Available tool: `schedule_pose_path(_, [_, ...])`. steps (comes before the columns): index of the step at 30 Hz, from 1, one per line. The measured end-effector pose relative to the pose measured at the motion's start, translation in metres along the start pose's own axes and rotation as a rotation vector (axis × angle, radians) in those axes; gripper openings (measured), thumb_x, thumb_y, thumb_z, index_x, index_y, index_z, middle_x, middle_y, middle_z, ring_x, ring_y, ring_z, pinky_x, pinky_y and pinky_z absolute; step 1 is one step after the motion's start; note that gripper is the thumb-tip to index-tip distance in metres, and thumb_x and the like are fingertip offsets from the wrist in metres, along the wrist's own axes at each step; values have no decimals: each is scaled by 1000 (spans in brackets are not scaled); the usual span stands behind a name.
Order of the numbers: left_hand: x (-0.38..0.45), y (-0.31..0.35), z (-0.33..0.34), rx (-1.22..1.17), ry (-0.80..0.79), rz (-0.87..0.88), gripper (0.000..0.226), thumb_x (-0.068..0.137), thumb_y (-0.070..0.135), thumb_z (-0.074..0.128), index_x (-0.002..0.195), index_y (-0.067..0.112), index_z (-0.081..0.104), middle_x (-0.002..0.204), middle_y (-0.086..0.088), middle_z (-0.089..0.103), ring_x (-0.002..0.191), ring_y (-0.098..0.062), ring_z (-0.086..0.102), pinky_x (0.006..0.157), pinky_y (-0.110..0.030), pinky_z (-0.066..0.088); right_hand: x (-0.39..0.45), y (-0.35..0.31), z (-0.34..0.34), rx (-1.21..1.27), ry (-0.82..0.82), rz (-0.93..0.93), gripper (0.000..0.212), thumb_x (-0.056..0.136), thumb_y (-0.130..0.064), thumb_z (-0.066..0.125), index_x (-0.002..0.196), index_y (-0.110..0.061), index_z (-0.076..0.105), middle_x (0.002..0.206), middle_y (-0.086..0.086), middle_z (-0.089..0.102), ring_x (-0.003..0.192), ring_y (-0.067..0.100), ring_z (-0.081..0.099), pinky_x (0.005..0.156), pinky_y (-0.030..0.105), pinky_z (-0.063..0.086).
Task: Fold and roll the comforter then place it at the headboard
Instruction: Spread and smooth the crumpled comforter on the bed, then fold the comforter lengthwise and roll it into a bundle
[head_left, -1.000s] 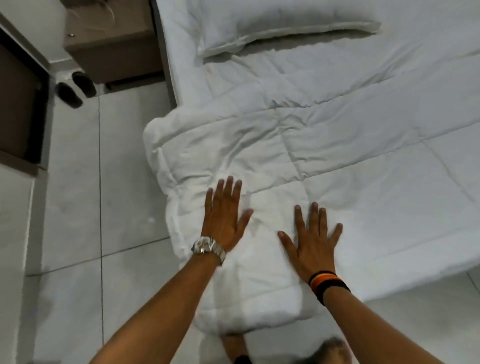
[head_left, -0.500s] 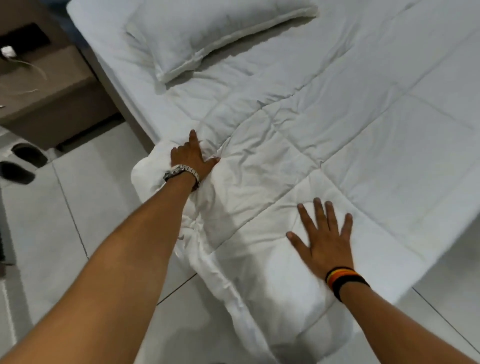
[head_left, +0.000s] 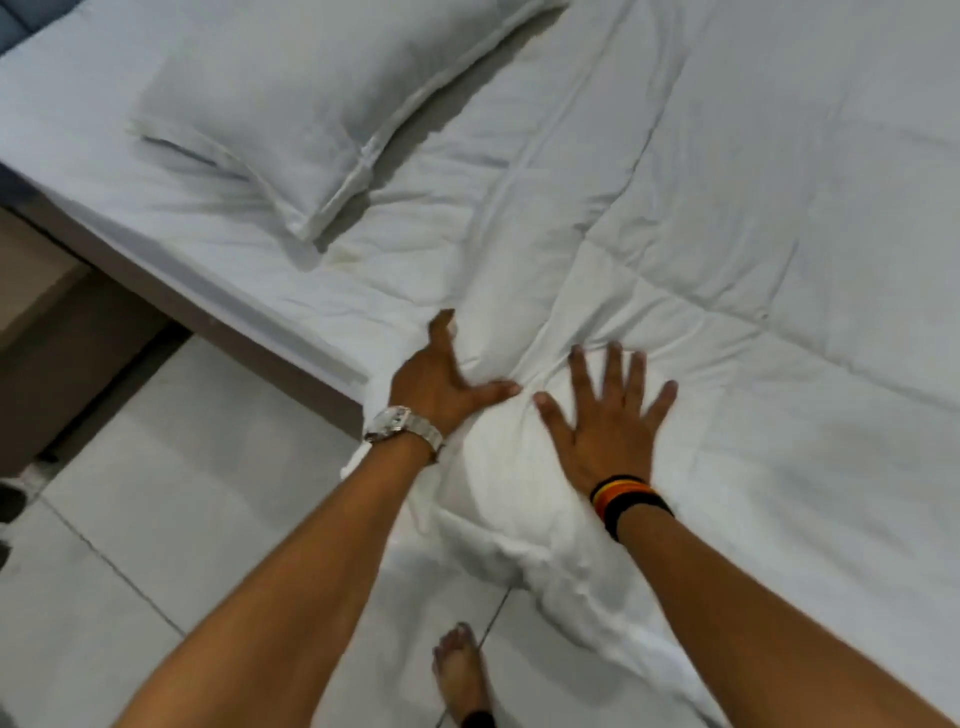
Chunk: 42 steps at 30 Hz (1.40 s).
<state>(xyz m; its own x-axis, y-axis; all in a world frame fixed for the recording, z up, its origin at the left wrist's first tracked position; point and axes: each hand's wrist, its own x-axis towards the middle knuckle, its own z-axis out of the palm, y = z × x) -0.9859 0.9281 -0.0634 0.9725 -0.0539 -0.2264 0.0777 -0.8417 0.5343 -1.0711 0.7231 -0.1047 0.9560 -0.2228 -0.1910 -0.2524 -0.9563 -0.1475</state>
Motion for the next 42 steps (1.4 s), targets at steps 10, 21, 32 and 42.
schedule_pose_path(10, [-53,-82,-84,-213,-119,-348,130,45,97,72,149,28,37,134,-6,67,120,-32,64,88,-33,50,-68,-19,-3,125,-36,33,78,102,-73,5,169,-34,4,178,3,-2,163,22,-4,128,58,-5])
schedule_pose_path(21, [-72,-96,-36,-355,-80,-162,169,45,70,95,163,30,-19,173,-8,14,157,-31,23,126,-44,23,-167,4,11,447,203,442,87,96,-80,21,168,-30,20,177,8,-7,163,22,-13,128,55,-14])
schedule_pose_path(32, [-103,-56,16,-285,178,17,124,76,61,83,165,15,10,162,-25,35,148,-46,34,121,-59,29,-251,143,10,581,229,989,115,86,-85,51,168,-30,-7,175,14,-18,162,31,-16,125,68,-3])
schedule_pose_path(42, [-30,-104,-50,-316,212,-107,84,70,46,93,133,28,42,124,-29,63,108,-47,63,85,-46,49,-244,158,5,784,377,1092,136,71,-86,70,169,-22,-1,173,16,18,157,38,23,126,60,17])
